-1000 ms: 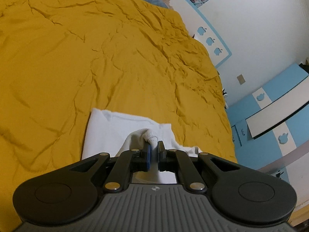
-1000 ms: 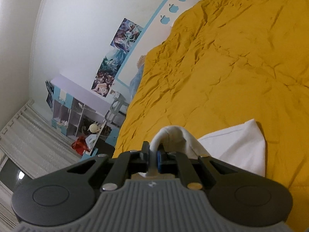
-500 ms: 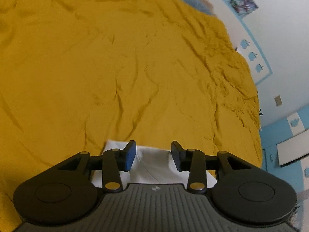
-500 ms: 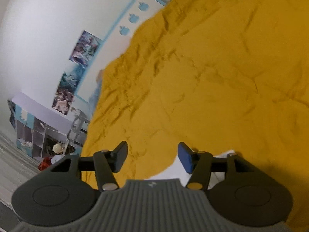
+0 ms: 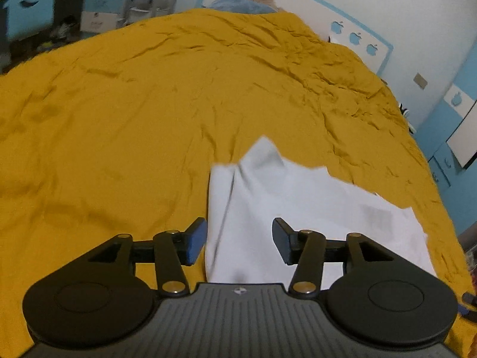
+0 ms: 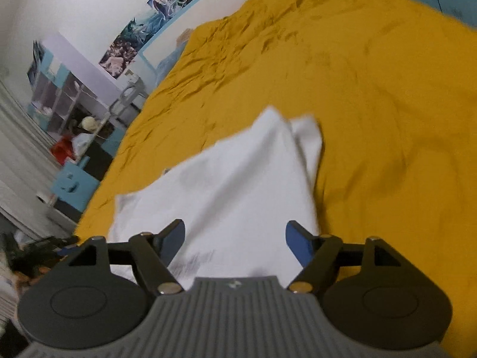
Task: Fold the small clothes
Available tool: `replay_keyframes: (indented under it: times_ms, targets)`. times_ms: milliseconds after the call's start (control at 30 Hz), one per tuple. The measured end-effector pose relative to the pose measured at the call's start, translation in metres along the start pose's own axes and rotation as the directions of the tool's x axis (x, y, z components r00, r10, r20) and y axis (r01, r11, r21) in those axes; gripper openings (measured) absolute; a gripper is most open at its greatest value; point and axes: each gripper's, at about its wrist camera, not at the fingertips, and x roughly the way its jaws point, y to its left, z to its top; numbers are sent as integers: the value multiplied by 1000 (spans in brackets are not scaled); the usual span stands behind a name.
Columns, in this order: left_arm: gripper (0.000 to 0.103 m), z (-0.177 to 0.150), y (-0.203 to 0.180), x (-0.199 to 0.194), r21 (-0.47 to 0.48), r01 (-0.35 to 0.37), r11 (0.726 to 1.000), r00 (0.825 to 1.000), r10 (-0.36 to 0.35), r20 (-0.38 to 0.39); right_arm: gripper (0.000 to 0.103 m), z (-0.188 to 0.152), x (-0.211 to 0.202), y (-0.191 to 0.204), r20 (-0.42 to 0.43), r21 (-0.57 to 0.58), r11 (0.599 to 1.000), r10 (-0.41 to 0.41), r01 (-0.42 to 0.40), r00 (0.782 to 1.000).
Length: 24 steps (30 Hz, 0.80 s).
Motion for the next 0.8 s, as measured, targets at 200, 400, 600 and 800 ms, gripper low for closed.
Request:
replay_keyframes:
  times_ms: [200, 400, 600, 800]
  targets:
    - [59, -58, 25, -15, -231, -36, 972, 998, 24, -55, 70, -71, -25, -31, 52, 358, 928, 92, -104, 994]
    - [59, -102, 59, 11, -443, 122, 888, 981, -177, -85, 66, -92, -15, -56, 77, 483, 869, 75, -103, 994]
    - [59, -101, 83, 53, -609, 258, 750, 949, -314, 15, 66, -97, 6, -52, 134, 455, 884, 52, -108, 990]
    - [59, -101, 91, 76, -640, 325, 696, 930, -357, 84, 65, -87, 31, -61, 158, 487, 865, 51, -123, 986]
